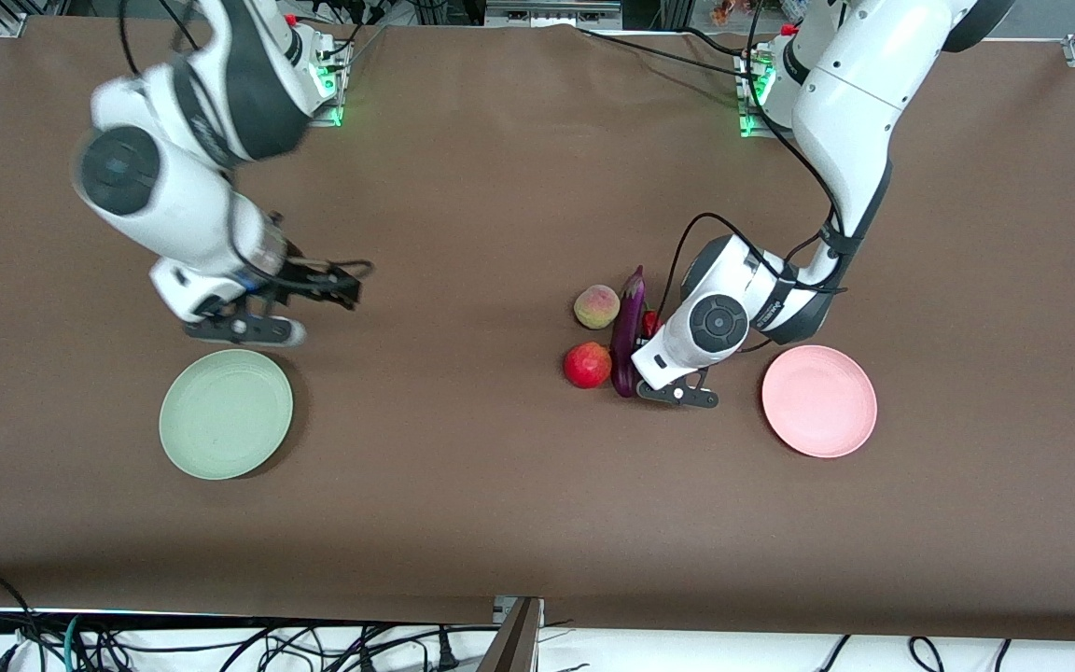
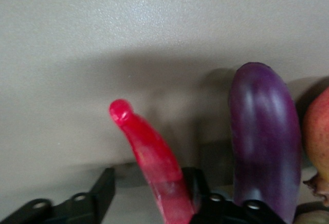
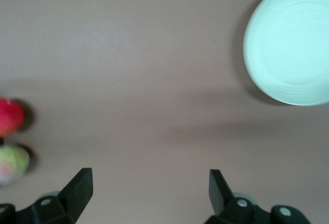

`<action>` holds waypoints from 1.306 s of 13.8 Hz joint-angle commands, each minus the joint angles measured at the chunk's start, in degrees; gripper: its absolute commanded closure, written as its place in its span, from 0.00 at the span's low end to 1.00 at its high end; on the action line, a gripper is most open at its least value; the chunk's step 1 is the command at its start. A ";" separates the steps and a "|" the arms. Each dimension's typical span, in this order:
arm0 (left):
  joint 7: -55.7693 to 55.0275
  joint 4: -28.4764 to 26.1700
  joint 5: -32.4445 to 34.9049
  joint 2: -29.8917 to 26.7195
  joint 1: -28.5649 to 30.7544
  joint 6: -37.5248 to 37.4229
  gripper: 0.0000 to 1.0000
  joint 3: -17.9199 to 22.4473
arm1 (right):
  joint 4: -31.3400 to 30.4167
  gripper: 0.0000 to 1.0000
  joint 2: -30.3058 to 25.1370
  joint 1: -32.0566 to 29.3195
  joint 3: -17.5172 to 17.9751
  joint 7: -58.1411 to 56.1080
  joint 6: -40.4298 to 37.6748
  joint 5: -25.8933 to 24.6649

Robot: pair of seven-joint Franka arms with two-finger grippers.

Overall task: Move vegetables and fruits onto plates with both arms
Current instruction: 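Reach the left gripper to the red chili while the right gripper reaches the apple, then carry the chili to the pink plate while the right gripper lifts the apple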

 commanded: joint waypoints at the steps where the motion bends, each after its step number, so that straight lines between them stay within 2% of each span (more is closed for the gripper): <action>1: -0.37 -0.06 1.28 -0.53 0.14 0.34 0.89 0.05 | 1.49 0.00 6.87 2.19 -0.38 7.32 8.16 0.66; 6: 1.46 1.69 1.37 -2.63 1.19 -3.51 0.94 0.49 | 7.28 0.00 17.07 8.95 -0.38 22.43 16.88 0.48; 9: 14.09 6.51 1.37 -4.31 7.15 -11.85 0.93 0.58 | 14.30 0.00 23.92 13.51 -0.64 34.20 20.57 0.13; 12: 25.17 9.42 4.25 -4.22 11.21 -13.01 0.90 3.11 | 21.86 0.00 30.34 16.68 -0.73 42.31 25.49 0.05; 15: 31.70 13.20 9.00 -1.85 13.23 -12.49 0.90 5.48 | 25.57 0.00 35.97 22.21 -3.27 49.07 31.46 -2.93; 18: 31.89 12.86 9.63 -1.14 14.37 -12.31 0.87 6.55 | 27.77 0.00 40.55 26.87 -6.26 54.35 35.25 -3.91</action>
